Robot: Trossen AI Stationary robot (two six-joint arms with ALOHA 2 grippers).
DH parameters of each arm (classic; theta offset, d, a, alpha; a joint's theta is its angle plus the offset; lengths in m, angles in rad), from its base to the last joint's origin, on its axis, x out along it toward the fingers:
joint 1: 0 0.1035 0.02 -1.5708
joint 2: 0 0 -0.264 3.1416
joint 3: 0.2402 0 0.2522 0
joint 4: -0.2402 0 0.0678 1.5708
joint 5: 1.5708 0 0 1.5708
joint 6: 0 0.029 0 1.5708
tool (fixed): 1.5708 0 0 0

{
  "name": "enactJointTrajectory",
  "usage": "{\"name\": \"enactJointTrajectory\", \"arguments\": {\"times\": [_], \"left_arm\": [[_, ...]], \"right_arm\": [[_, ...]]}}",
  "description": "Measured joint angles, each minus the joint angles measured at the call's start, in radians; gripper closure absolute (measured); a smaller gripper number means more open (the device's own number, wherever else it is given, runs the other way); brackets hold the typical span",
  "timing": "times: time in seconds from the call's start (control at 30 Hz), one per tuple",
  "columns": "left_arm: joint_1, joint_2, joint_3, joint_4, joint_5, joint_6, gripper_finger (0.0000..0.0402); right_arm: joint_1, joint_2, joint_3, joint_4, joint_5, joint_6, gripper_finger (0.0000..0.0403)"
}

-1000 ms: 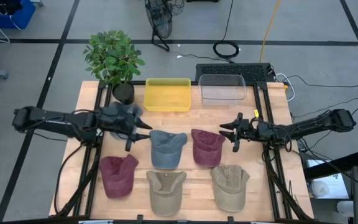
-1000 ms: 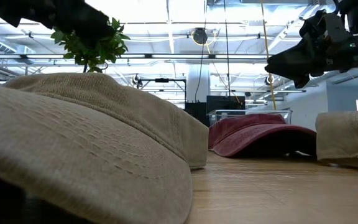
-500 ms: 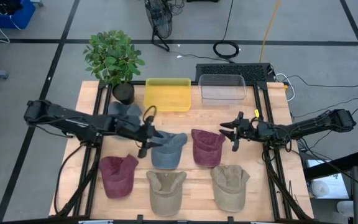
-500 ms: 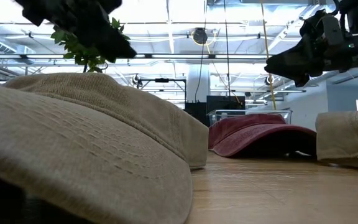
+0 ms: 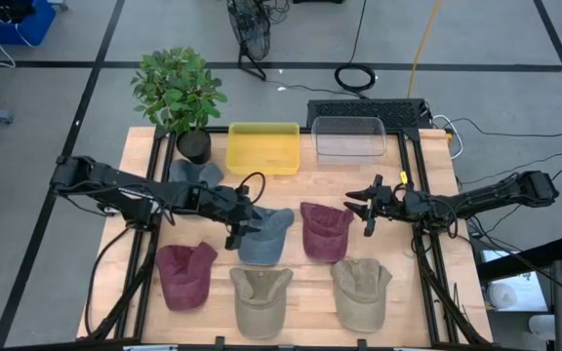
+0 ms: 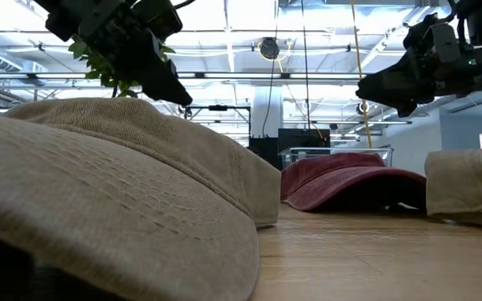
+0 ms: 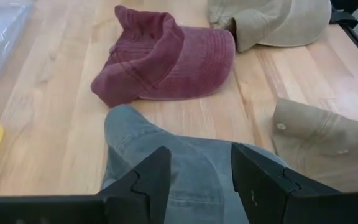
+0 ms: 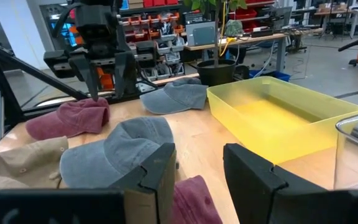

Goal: Pick & Place hat
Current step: Put the right blue cap into the transparent bin

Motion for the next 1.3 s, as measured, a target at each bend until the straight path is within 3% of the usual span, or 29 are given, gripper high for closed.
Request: {"name": "enactJointTrajectory", "arguments": {"times": [0.4, 0.6, 1.3], "left_arm": [[-0.037, 0.041, 0.001, 0.031, -0.061, -0.006, 0.0234], [-0.014, 0.112, 0.001, 0.020, -0.061, -0.016, 0.0234], [0.006, 0.138, 0.000, 0.004, -0.026, -0.044, 0.0234]], "right_arm": [[0.000, 0.000, 0.000, 0.000, -0.001, 0.005, 0.0282], [0.000, 0.000, 0.000, -0.007, 0.000, -0.008, 0.0282], [0.000, 0.000, 0.000, -0.004, 0.001, -0.008, 0.0282]]}}
